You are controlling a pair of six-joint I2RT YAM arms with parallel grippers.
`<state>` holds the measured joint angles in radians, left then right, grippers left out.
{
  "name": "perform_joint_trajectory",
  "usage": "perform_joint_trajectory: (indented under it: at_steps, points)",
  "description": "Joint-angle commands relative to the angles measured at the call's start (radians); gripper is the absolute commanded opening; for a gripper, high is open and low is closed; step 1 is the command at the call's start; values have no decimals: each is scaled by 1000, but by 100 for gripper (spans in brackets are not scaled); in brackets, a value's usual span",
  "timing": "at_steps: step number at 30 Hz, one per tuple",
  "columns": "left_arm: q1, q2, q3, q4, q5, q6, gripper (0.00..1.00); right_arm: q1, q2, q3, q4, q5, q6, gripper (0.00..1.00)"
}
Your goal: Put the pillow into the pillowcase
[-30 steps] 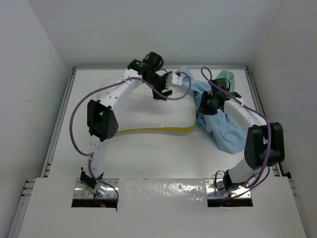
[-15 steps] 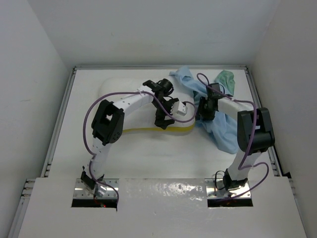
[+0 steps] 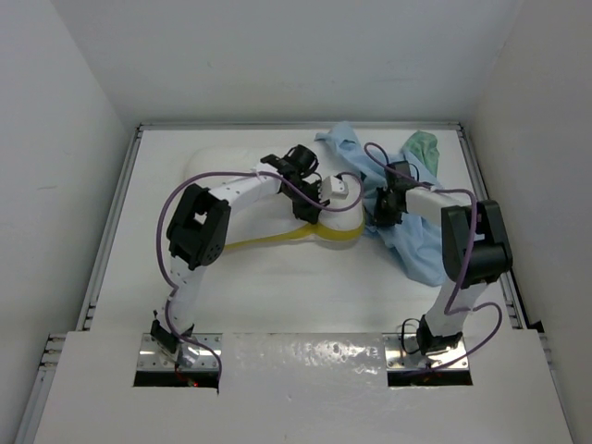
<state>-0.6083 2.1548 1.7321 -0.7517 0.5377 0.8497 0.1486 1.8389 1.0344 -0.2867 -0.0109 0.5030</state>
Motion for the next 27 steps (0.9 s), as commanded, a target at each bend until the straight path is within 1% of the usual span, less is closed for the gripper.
perform_joint_trajectory:
  at_steps: [1,2,3,5,6,10,13,16,18,19,21,22,24,26,27]
  points:
    - [42,45,75,78,-22,-188,0,20,-156,-45,-75,-9,-84,0]
    - [48,51,99,83,-45,-211,0,31,-197,-63,-91,-14,-99,0]
    - [53,59,144,81,-53,-225,0,57,-272,-71,-124,-29,-128,0]
    - [56,69,187,78,-71,-248,0,109,-361,-85,-172,-59,-150,0]
    - [56,70,195,84,-74,-256,0,124,-381,-85,-172,-76,-155,0]
    - [59,89,210,107,-99,-290,0,172,-432,-79,-227,-198,-129,0]
    - [76,108,222,106,-104,-311,0,177,-470,-71,-246,-247,-116,0]
    - [105,119,236,109,-84,-328,0,177,-503,-77,-270,-253,-132,0]
    - [110,119,245,109,-113,-318,0,178,-510,-60,-314,-279,-142,0]
    - [113,116,247,103,-131,-287,0,178,-517,-51,-328,-291,-142,0]
    - [113,112,248,101,-176,-262,0,177,-556,-42,-333,-328,-141,0]
    - [113,115,244,103,-203,-238,0,178,-588,-51,-309,-371,-138,0]
    - [113,119,236,107,-217,-229,0,180,-601,-62,-284,-411,-124,0]
    - [113,126,221,107,-187,-221,0,178,-580,-85,-289,-445,-130,0]
    - [113,125,216,103,-165,-216,0,178,-566,-86,-320,-437,-135,37]
